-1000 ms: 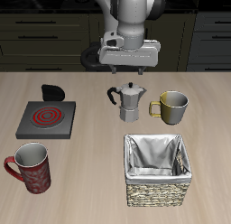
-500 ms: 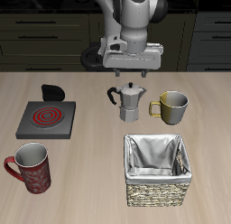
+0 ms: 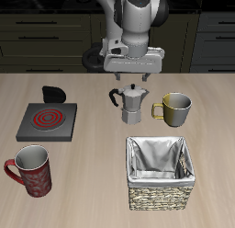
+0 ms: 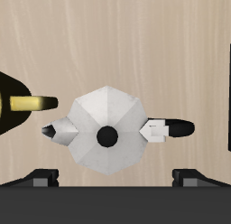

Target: Place the moka pot on the stove and turn off the stove

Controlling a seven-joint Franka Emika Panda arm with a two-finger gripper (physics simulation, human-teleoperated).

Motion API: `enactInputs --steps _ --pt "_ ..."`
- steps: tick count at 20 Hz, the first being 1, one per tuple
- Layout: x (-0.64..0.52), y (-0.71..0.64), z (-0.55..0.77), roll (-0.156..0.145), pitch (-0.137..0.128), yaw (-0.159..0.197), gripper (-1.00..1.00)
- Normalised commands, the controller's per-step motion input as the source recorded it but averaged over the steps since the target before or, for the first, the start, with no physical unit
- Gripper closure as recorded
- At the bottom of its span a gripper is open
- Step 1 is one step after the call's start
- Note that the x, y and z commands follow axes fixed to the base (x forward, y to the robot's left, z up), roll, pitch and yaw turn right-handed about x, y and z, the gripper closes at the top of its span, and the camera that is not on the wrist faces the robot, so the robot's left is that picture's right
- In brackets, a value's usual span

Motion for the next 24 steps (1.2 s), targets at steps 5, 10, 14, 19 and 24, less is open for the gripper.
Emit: enactInputs --steps 5,10,14,19,24 --pt "-0.03 0.07 -0.09 0.009 -0.021 0.017 -1.00" --pt "-0.07 0.11 -0.12 -0.016 -0.069 0.045 -1.00" --pt "-0.13 -0.03 0.00 -0.019 -0.066 0.017 -1.00" --pt "-0.08 -0.01 0.00 -0.002 -0.026 0.005 -1.00" --pt "0.05 -0.09 0.05 -0.012 -0.027 0.010 -1.00"
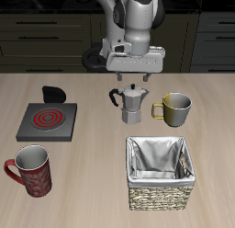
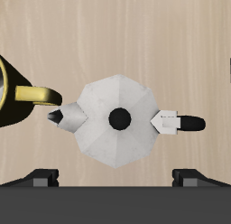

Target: Place the moka pot on the stove and turn off the stove

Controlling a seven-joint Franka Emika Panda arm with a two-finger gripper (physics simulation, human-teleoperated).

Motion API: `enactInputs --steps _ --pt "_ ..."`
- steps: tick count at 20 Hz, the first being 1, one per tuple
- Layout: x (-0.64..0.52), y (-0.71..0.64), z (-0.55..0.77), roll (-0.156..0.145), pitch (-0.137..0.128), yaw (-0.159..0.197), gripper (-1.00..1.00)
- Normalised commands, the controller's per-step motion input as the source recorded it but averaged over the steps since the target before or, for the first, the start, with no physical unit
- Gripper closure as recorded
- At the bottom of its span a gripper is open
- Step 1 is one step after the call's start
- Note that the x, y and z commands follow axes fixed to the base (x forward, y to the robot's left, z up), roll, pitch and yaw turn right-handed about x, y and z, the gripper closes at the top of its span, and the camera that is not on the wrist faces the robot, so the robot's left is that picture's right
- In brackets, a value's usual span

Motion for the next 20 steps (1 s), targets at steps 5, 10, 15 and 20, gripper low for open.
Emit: enactInputs --steps 5,10,15,20 --pt "0.06 -0.14 0.10 -0.028 -0.022 -0.006 -1.00" --pt "0.07 -0.04 -0.08 -0.001 0.014 -0.005 -1.00" --pt "0.02 0.13 -0.14 0.024 0.017 0.009 -1.00" --pt "0.00 0.11 -0.03 0.016 0.001 -0.002 -1.00"
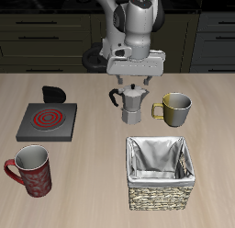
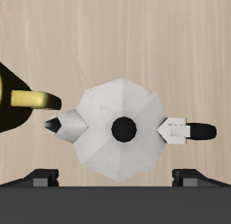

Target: Place the moka pot on the stove and turn off the stove

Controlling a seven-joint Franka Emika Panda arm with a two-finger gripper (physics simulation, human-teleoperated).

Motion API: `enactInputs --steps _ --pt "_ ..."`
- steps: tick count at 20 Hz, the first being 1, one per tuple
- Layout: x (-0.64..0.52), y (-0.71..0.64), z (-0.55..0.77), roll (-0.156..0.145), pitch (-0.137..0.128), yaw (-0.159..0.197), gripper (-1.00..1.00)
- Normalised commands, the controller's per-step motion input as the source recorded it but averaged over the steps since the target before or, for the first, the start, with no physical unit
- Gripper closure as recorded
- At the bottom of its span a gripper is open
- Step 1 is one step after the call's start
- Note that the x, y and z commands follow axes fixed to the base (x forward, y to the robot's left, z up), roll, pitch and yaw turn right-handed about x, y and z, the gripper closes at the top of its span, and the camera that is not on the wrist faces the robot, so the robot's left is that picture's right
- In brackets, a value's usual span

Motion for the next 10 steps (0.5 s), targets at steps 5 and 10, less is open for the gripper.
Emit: enactInputs --steps 5,10 --pt "0.01 -0.08 -0.08 -0.006 0.011 -0.015 -1.00" --pt "0.08 -0.06 -0.08 -0.015 0.017 -0.010 -1.00"
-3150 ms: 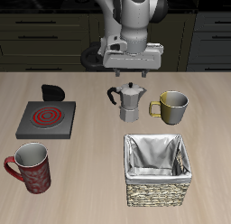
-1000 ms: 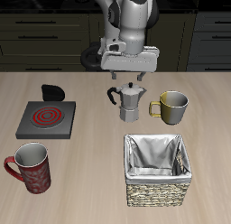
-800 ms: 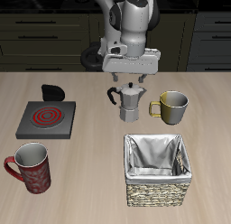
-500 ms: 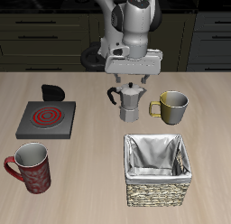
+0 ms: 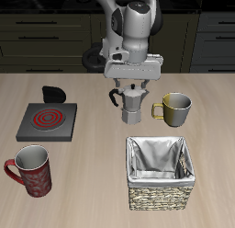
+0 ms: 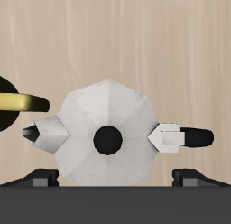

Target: Place the moka pot on the stove and turn off the stove

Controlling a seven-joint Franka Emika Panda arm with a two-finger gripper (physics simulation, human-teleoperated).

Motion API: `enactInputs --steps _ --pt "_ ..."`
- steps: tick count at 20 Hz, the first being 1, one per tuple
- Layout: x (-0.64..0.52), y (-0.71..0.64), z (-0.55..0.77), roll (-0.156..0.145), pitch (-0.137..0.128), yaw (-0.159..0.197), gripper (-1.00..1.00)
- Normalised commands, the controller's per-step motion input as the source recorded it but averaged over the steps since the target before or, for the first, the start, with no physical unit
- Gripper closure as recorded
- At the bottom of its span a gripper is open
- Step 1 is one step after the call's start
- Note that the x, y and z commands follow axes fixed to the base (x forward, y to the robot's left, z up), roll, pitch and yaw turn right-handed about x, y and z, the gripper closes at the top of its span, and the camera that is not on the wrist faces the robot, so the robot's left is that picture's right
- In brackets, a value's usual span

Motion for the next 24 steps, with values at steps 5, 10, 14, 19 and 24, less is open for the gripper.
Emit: enactInputs --steps 5,10,14,19,24 --pt "0.05 0.05 -0.13 0.014 0.018 -0.007 -1.00" --pt "0.01 0.00 -0.16 0.007 0.034 -0.024 -1.00" --pt "0.01 -0.10 -0.17 0.006 0.041 -0.048 -1.00" --pt "-0.03 -0.05 -0.10 0.004 0.002 -0.014 1.00" --pt "-0.03 -0.17 0.04 -0.026 -0.013 -0.013 1.00"
